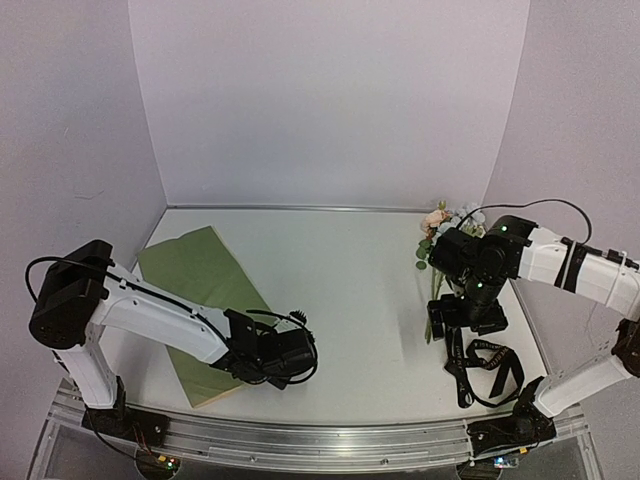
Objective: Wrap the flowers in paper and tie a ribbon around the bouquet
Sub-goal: Move the folded wrapping paper to the center of the board.
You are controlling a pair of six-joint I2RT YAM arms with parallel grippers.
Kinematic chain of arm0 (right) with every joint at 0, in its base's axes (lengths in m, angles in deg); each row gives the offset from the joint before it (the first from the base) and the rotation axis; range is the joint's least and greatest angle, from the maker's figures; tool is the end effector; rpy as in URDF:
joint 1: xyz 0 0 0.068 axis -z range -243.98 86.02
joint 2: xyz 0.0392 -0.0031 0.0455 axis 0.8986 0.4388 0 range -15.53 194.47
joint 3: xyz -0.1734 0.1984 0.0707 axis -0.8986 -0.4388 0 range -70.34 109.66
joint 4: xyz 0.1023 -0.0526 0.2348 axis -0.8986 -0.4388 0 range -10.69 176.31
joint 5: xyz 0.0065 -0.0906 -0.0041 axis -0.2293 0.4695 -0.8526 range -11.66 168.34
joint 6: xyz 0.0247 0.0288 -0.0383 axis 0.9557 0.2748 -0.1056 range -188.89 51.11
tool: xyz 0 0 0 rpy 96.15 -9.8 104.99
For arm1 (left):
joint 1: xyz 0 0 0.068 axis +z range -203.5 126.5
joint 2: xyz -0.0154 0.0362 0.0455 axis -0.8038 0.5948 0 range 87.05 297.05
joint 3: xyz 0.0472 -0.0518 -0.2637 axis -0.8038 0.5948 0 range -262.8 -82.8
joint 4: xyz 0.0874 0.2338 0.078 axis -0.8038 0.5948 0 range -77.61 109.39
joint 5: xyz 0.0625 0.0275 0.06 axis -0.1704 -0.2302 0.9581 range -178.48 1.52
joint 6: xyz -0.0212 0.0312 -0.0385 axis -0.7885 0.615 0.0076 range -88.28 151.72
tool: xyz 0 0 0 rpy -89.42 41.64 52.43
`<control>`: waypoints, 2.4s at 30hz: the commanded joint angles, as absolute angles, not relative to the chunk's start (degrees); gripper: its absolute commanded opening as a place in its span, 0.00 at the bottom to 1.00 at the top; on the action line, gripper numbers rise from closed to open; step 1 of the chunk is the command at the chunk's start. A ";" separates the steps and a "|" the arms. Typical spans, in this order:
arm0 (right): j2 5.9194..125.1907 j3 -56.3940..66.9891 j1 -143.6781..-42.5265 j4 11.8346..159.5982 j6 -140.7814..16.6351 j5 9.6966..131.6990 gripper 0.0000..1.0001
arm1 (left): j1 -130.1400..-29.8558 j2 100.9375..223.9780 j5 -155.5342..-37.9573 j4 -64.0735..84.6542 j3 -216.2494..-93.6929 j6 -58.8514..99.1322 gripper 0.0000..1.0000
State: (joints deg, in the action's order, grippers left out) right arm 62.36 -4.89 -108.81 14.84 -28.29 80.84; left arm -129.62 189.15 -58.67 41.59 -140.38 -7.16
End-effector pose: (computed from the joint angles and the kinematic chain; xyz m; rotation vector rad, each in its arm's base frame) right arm 0.1630 0.1600 0.2685 -0.1088 3.0313 0.0608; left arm 0.0944 -0.3078 0.1420 0.7233 2.4516 0.0571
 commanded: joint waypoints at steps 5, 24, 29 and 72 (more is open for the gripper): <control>64.13 -5.07 -109.36 18.46 -27.27 79.82 0.98 | -129.51 187.12 -55.01 38.28 -139.66 -5.33 0.00; 73.04 -0.02 -111.62 29.06 -26.53 72.54 0.98 | -104.65 171.12 -58.78 43.88 -129.65 -21.54 0.80; 74.47 0.46 -112.09 30.59 -27.59 69.91 0.98 | -87.70 164.88 -61.08 43.12 -125.04 -23.61 0.89; 93.02 9.33 -114.26 45.69 -22.65 54.80 0.94 | -66.62 197.37 -104.83 15.56 -140.04 -4.87 0.53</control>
State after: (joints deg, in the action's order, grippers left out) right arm 95.13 12.33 -113.91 43.81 -26.37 53.46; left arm -61.45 196.33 -101.75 11.84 -141.46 0.88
